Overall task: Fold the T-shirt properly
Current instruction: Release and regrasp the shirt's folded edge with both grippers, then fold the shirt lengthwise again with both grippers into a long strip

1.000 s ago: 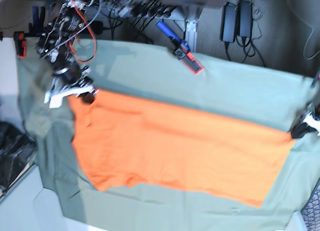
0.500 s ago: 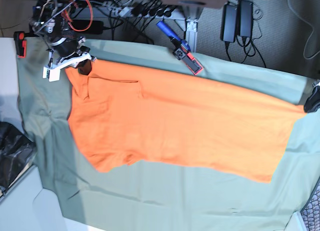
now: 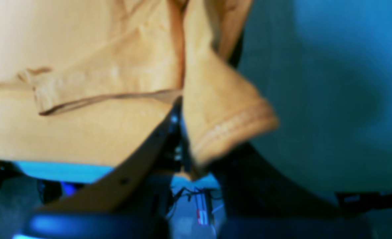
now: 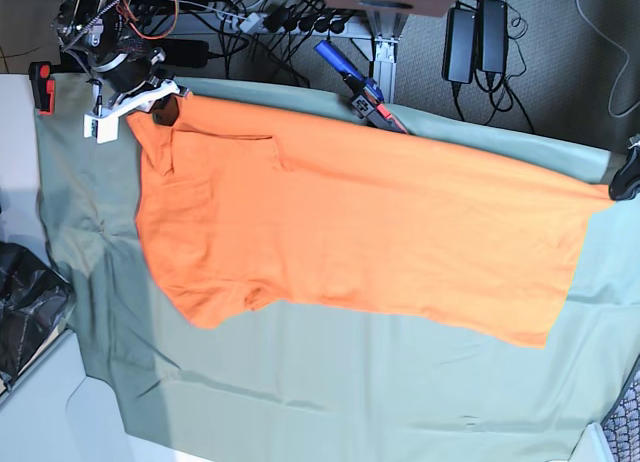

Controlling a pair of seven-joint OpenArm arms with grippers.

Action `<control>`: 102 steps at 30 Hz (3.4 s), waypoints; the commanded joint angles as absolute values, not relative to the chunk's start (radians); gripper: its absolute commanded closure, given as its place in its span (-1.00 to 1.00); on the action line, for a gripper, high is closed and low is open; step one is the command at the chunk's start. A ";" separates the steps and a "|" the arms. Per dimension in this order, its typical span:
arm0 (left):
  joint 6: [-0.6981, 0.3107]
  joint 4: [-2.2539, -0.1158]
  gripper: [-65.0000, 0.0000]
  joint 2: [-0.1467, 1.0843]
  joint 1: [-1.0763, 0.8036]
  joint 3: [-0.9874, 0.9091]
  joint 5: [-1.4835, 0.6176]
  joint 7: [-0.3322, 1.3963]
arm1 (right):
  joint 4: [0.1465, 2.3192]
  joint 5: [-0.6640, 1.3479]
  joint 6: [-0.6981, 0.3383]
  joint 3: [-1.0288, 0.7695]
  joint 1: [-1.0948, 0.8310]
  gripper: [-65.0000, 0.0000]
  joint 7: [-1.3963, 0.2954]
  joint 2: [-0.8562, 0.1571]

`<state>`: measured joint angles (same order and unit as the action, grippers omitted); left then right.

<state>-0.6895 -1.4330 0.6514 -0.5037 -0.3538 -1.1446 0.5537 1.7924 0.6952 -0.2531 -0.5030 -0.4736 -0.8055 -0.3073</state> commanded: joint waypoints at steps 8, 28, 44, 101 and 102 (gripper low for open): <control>-0.698 -1.446 -0.11 0.676 -0.506 -0.385 -1.138 0.529 | 1.808 0.643 -0.347 -0.512 -0.474 -0.36 -0.770 -0.324; -0.698 -1.448 -0.11 0.701 -0.279 -0.402 -1.154 0.547 | 1.686 0.565 -0.348 -0.665 -0.004 -0.36 -0.691 -0.338; -0.698 -1.365 -0.11 0.698 -0.110 -0.196 -0.858 0.414 | 0.861 0.348 -0.400 -0.186 0.539 -0.36 -0.501 -0.335; -0.698 -0.805 1.00 0.537 0.390 0.119 -0.715 0.266 | 0.873 0.427 -0.420 -0.101 0.534 1.00 -0.636 -0.344; -0.698 -0.823 1.00 0.545 0.381 0.119 -0.737 0.300 | 0.882 0.432 -0.420 -0.101 0.533 1.00 -0.658 -0.347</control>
